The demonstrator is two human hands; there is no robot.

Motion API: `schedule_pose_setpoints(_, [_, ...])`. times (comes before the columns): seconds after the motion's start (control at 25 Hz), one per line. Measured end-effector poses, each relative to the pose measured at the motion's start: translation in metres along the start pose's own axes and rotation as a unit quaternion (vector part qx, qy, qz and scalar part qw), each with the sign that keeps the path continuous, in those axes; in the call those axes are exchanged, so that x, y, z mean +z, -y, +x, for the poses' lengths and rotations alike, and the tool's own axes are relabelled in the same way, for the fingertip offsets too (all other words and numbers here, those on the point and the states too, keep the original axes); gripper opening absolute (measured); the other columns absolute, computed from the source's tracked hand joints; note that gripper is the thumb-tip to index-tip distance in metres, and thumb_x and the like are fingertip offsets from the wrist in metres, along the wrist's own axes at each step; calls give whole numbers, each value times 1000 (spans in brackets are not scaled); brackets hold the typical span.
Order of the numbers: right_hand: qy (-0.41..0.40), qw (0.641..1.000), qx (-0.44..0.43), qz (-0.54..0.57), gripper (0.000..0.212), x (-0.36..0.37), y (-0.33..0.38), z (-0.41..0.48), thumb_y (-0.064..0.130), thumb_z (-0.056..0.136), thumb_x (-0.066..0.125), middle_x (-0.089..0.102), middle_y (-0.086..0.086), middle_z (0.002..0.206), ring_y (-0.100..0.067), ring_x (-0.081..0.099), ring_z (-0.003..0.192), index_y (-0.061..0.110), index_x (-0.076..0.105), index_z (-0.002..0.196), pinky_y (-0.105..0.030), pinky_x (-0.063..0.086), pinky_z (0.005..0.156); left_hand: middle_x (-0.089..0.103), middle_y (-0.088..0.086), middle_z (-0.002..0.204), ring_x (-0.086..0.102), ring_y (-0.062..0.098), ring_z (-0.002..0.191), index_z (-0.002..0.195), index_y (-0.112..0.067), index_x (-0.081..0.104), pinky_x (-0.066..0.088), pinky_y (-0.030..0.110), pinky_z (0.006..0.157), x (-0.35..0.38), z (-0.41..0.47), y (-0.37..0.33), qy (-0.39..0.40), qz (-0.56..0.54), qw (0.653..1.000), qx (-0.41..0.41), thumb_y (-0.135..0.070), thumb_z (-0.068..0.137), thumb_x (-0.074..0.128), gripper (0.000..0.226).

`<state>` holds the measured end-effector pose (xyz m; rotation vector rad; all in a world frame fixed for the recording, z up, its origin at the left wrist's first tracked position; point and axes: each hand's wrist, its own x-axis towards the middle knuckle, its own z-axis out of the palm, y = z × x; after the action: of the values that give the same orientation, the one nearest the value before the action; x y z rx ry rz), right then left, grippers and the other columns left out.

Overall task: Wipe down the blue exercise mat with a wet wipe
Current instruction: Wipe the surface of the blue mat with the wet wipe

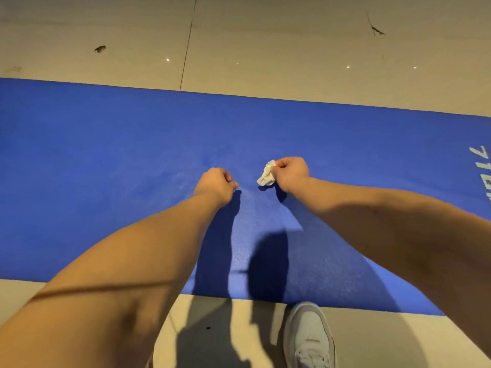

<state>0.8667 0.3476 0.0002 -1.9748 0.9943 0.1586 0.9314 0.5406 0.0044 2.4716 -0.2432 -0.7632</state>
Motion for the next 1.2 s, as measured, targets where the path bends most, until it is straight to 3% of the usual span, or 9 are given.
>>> schedule_pose_setpoints(0.08, [-39,997,-37,-48,18,-3,-5,21,11,95,53,67,-4,88,-19,59,78,13,71,92,-25,42,67,64,8,114,61,31,105,113,-11,68,53,39,79,-5,16,4,-19,84,996,-12,-25,96,65,21])
schedule_pose_setpoints(0.2, [-84,991,-76,-74,19,-5,-16,49,8,95,49,63,-7,105,-16,56,72,10,68,90,-17,42,62,43,9,140,41,32,131,137,-16,54,48,43,83,-13,39,16,-32,199,979,-26,-30,95,68,46])
schedule_pose_setpoints(0.32, [-116,985,-106,-74,17,-1,-22,58,6,95,43,55,-7,111,-19,57,70,9,60,90,-27,51,67,21,6,156,13,36,147,149,-26,34,35,62,106,-13,54,29,5,237,969,-70,-46,83,79,83])
schedule_pose_setpoints(0.48, [-135,985,-98,-53,15,8,-17,66,3,95,46,45,0,110,-19,53,80,4,55,108,-17,42,72,0,1,165,-4,38,152,158,-36,14,27,72,110,-9,60,37,26,251,963,-92,-58,78,79,105])
schedule_pose_setpoints(0.6, [-85,985,-107,-110,24,19,-16,74,14,96,55,44,-14,129,-29,53,112,3,65,115,-29,42,96,-2,0,165,-5,37,152,160,-38,10,29,73,109,-10,63,36,34,262,960,-93,-60,77,78,110])
schedule_pose_setpoints(0.68, [-60,973,-146,-169,24,21,-19,74,12,96,55,44,-17,128,-33,46,120,3,66,115,-38,41,103,-1,0,165,-4,37,152,160,-40,9,33,72,107,-12,65,36,39,263,959,-97,-61,76,79,111])
schedule_pose_setpoints(0.92, [-81,963,-146,-212,23,21,-15,84,12,96,52,54,-19,117,-25,44,92,8,67,112,-28,35,79,-3,-1,166,0,39,150,160,-41,1,44,62,103,-13,65,41,36,308,947,-87,-71,76,71,113])
schedule_pose_setpoints(1.08, [-33,990,-117,-76,16,72,22,53,4,83,44,55,1,82,-20,39,67,19,51,80,-30,35,57,-3,-1,165,1,38,149,160,-41,1,45,62,101,-12,69,41,37,313,945,-84,-72,75,71,114])
schedule_pose_setpoints(1.2, [77,979,-158,-105,13,101,37,40,11,81,42,58,-5,91,-25,47,71,22,45,76,-43,44,66,-5,0,165,0,38,149,160,-41,0,43,63,103,-13,69,41,43,315,944,-91,-72,75,71,115])
